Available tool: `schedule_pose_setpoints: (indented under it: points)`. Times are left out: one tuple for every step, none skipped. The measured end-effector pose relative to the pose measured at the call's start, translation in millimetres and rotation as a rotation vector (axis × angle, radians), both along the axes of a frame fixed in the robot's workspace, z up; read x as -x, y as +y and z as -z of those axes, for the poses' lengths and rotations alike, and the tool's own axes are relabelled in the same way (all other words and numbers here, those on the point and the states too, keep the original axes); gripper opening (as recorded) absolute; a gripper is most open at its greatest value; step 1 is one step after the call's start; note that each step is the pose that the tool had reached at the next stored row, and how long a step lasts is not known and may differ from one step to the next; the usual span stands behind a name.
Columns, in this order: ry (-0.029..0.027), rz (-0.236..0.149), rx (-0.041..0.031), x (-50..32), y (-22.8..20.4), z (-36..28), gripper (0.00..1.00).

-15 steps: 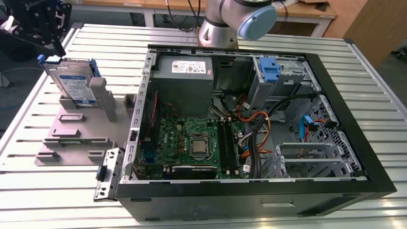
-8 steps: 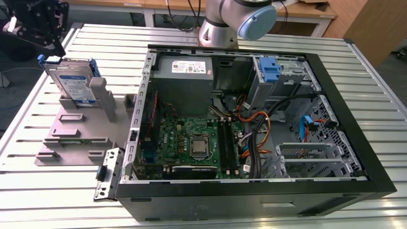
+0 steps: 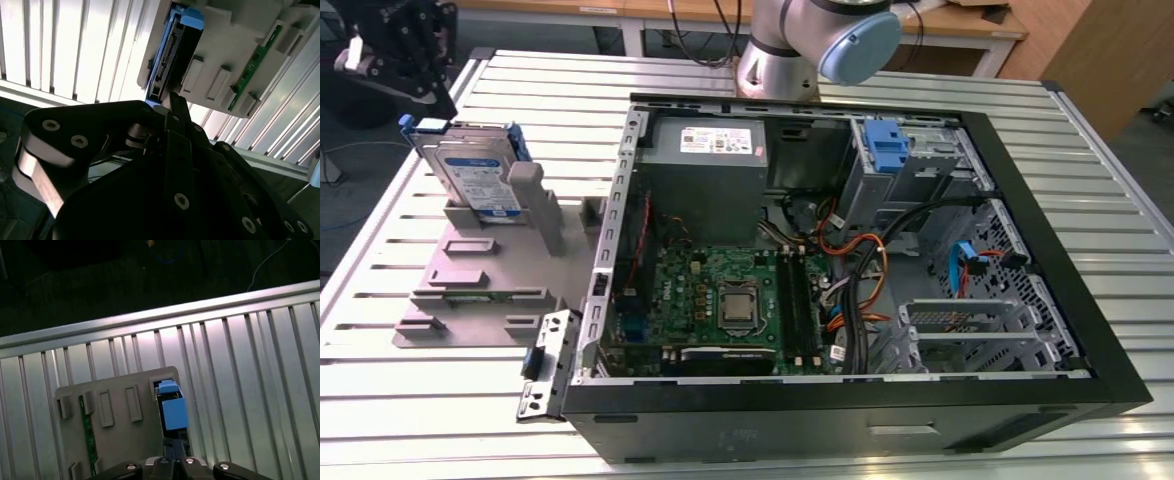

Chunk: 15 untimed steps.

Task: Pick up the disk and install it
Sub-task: 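Pick up the disk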

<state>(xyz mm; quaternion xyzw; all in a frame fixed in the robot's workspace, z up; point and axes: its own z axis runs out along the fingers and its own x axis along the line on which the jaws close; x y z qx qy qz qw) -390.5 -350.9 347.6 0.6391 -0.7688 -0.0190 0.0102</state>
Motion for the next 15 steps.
schedule_pose_setpoints:
  points:
    - [0.0, -0.018, 0.0, 0.0, 0.0, 0.1, 0.11]
    - [0.0, -0.036, 0.0, 0.0, 0.0, 0.1, 0.11]
    - [-0.0001, -0.054, 0.0, 0.0, 0.0, 0.2, 0.11]
    - [-0.0003, -0.071, 0.0, 0.0, 0.0, 0.3, 0.11]
    - [-0.0005, -0.079, 0.0, 0.0, 0.0, 0.2, 0.11]
    - [-0.0007, -0.08, 0.0001, 0.0, 0.0, 0.3, 0.11]
    - [-0.0008, -0.08, 0.0, 0.0, 0.0, 0.3, 0.11]
    - [-0.0009, -0.08, -0.0002, 0.0, 0.0, 0.3, 0.11]
    - [-0.0009, -0.08, -0.0005, 0.0, 0.0, 0.3, 0.11]
    - [-0.001, -0.08, -0.0005, 0.0, 0.0, 0.3, 0.11]
    - [-0.0009, -0.08, -0.0005, 0.0, 0.0, 0.3, 0.11]
    - [-0.0009, -0.08, -0.0005, 0.0, 0.0, 0.3, 0.11]
    - [-0.0013, -0.08, -0.0006, 0.0, 0.0, 0.3, 0.11]
    - [-0.0036, -0.08, -0.0004, 0.1, -0.1, 0.4, 0.11]
    - [-0.0086, -0.08, -0.0006, 0.2, 0.0, 1.1, 0.11]
